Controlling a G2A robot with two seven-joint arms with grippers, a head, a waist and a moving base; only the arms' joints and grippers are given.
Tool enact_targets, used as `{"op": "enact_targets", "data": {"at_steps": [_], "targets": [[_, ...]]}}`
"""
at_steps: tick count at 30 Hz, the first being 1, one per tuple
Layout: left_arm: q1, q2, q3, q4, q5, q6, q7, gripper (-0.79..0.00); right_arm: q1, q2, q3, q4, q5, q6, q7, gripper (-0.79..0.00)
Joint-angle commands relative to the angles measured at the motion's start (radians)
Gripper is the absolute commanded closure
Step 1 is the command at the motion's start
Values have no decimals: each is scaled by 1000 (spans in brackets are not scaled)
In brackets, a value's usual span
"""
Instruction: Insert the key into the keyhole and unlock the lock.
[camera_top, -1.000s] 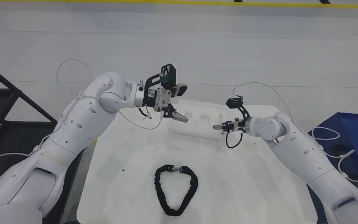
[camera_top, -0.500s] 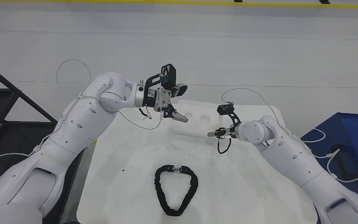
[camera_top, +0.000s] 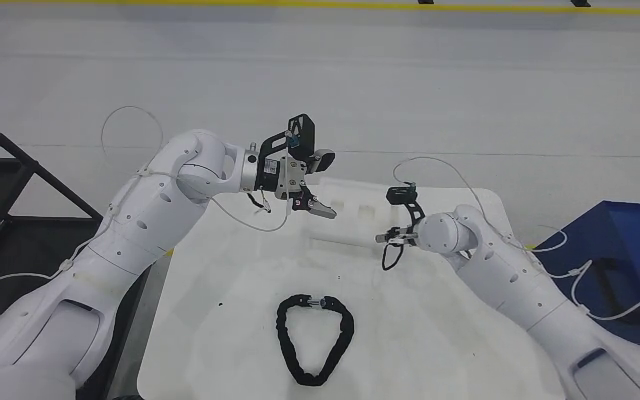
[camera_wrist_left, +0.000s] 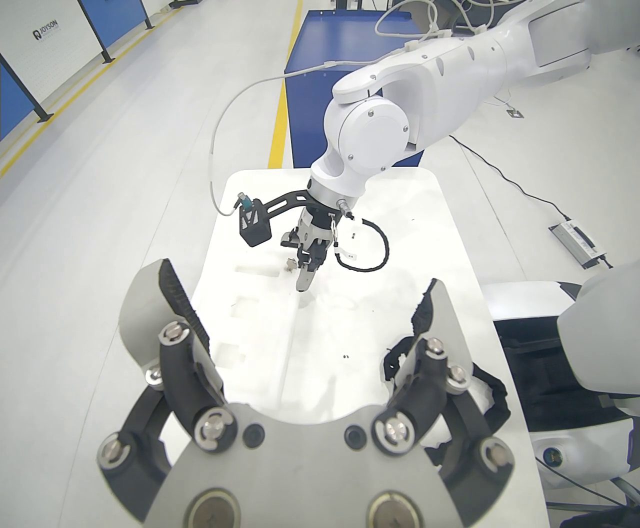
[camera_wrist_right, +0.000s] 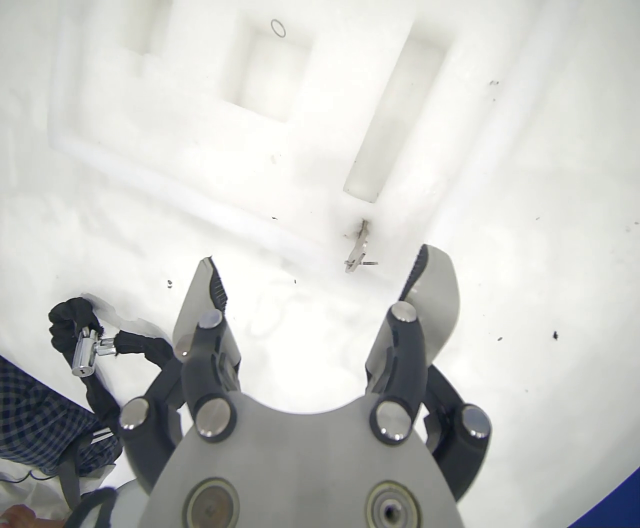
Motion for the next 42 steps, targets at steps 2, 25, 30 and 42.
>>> {"op": "enact_targets", "data": {"at_steps": [2,25,30,42], "targets": [[0,0,0,0,0,0,0,-785,0,-5,-1,0,-17,28,5,-465],[0,0,0,0,0,0,0,-785,-14,-46,31,84,-58,76,-32,-129],[0,0,0,0,0,0,0,-785,-8,-60,29,107,-61,71,-25,-126],[0,0,0,0,0,0,0,-785,11,-100,13,177,-68,71,-18,0]]}}
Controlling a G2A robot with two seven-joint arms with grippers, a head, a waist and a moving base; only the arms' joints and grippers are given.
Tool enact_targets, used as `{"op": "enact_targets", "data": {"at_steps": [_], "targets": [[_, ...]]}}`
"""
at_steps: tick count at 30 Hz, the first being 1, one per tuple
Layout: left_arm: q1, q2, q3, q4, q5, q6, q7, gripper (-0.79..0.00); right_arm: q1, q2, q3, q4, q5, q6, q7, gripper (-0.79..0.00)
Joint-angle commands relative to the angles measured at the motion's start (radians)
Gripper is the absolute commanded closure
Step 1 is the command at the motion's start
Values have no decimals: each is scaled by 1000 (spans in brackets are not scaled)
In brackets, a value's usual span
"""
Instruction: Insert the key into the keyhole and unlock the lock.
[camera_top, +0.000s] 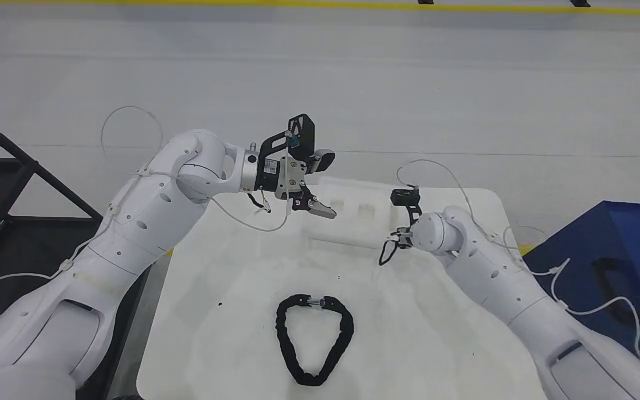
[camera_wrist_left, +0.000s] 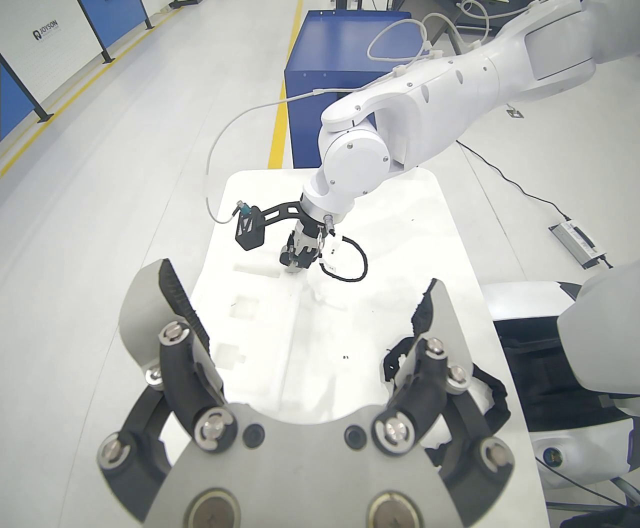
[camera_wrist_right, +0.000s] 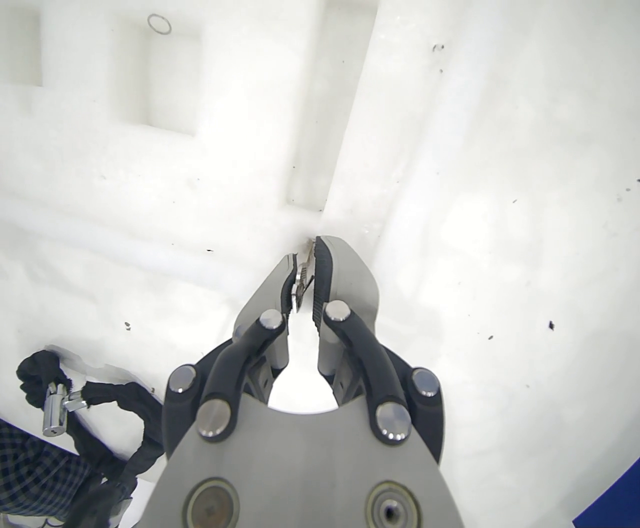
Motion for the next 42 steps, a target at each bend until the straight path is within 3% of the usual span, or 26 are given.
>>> {"op": "enact_targets", "data": {"at_steps": [1,10,20,42], "targets": [[0,0,0,0,0,0,0,-785,4,-5,-1,10,-3,2,-1,0],[0,0,0,0,0,0,0,-785,23,-17,-1,-12,-76,56,25,0],[0,0,0,0,0,0,0,-785,-6,11,74,-136,-131,67,72,0],[0,0,0,0,0,0,0,-785,-388,166,649,-689,108,-255,136,0]]}}
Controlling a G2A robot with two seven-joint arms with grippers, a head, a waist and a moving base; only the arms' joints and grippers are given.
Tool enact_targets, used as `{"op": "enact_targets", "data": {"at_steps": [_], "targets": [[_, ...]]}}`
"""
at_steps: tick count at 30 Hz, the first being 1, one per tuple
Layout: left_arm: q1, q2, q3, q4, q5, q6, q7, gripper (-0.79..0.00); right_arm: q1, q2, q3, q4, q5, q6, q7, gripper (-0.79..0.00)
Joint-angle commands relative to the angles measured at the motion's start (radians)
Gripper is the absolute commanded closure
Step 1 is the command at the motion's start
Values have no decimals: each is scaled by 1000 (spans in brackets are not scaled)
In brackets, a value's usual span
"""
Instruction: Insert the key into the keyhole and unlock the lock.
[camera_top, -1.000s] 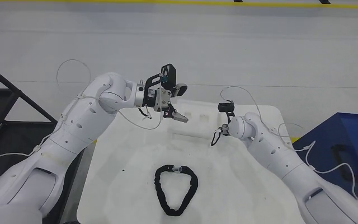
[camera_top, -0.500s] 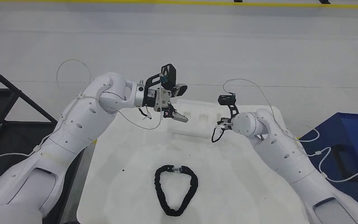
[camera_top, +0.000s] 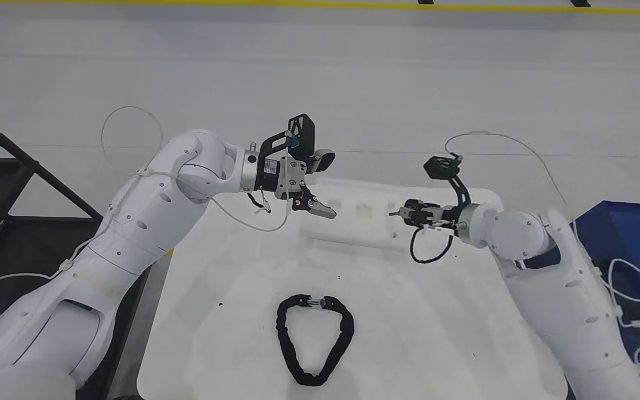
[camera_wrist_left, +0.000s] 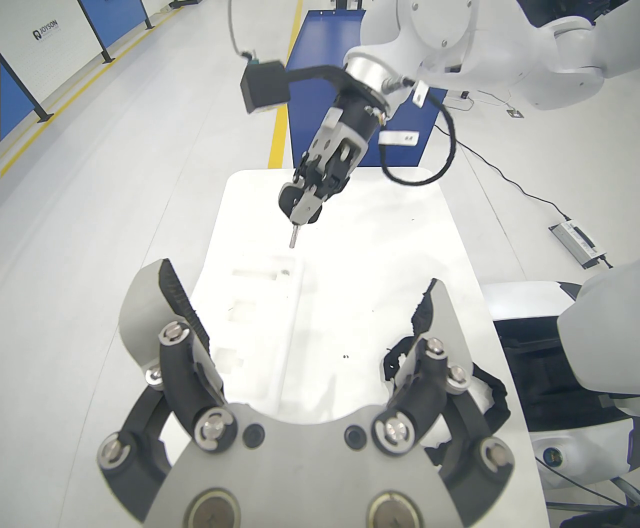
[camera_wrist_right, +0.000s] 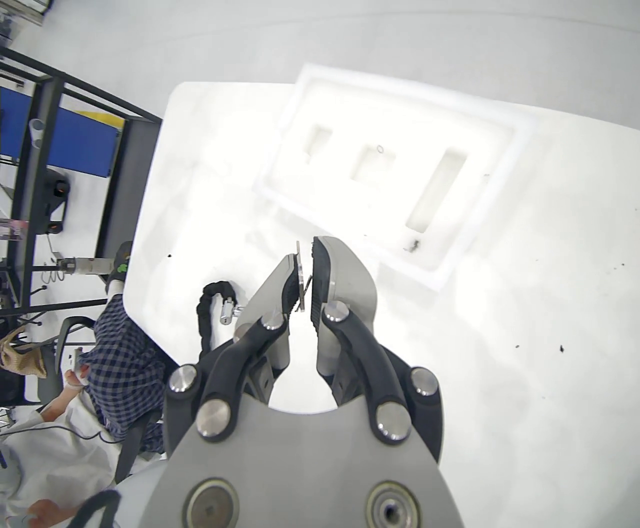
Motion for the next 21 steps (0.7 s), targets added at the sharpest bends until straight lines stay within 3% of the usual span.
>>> {"op": "enact_targets", "data": {"at_steps": [1,11,21], "targets": [[0,0,0,0,0,0,0,-785,-38,7,51,-35,27,-16,-14,0],[0,0,0,0,0,0,0,-785,-232,32,302,-127,214,-102,-121,0],[0,0,0,0,0,0,0,-785,-266,35,338,-129,259,-109,-132,0]]}}
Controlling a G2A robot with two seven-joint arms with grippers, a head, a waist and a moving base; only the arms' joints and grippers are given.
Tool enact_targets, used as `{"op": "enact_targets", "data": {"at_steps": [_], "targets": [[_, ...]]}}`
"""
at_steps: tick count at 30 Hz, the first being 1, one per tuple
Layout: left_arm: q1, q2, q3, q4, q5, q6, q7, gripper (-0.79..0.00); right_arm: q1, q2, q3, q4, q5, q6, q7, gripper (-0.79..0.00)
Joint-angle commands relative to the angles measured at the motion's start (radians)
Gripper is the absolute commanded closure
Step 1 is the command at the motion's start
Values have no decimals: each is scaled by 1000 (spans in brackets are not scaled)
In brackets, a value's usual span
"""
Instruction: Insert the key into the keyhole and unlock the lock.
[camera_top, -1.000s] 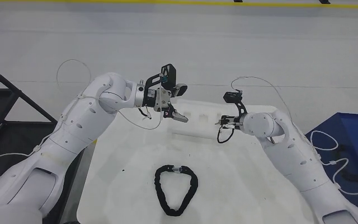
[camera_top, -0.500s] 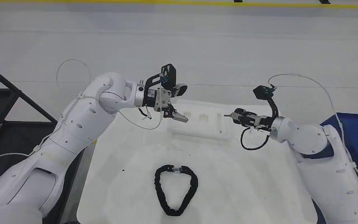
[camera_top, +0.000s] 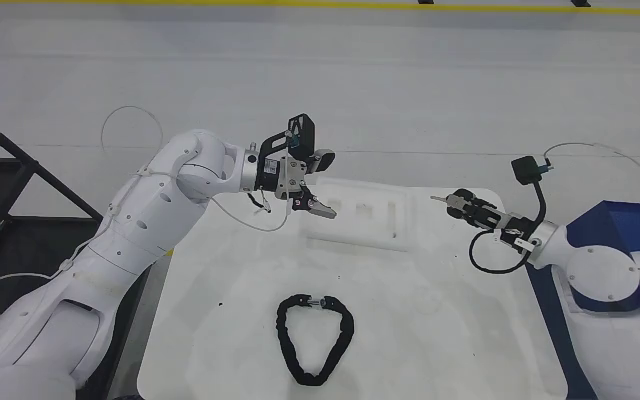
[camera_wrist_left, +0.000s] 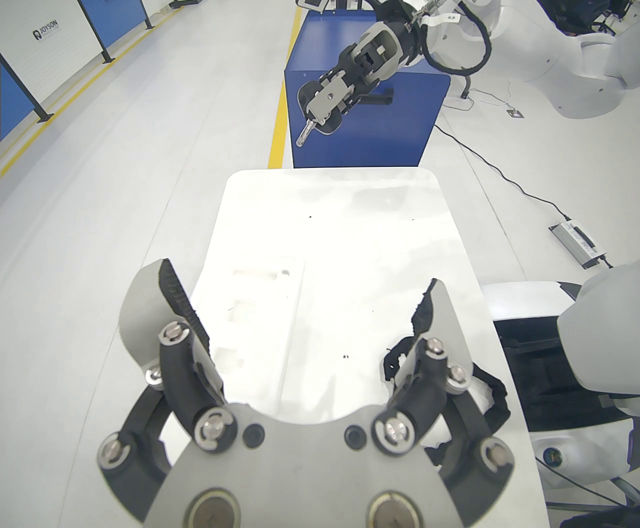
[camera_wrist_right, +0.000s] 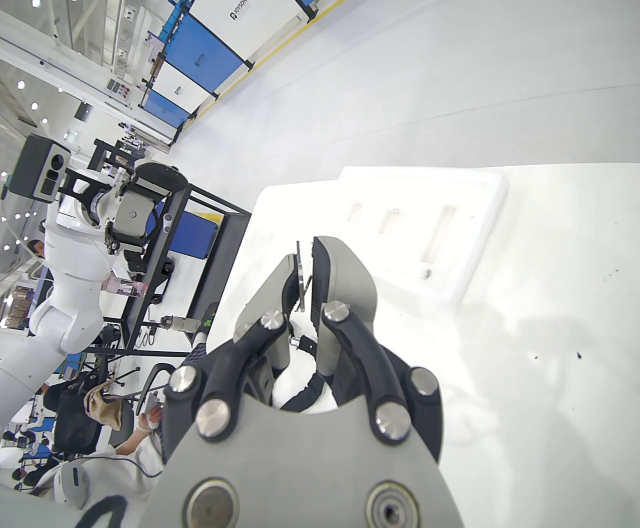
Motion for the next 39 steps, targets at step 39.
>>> {"op": "enact_targets", "data": {"at_steps": [39], "targets": [[190,-22,78,15,291,0,211,-785,0,0,0,0,0,0,0,0]]}}
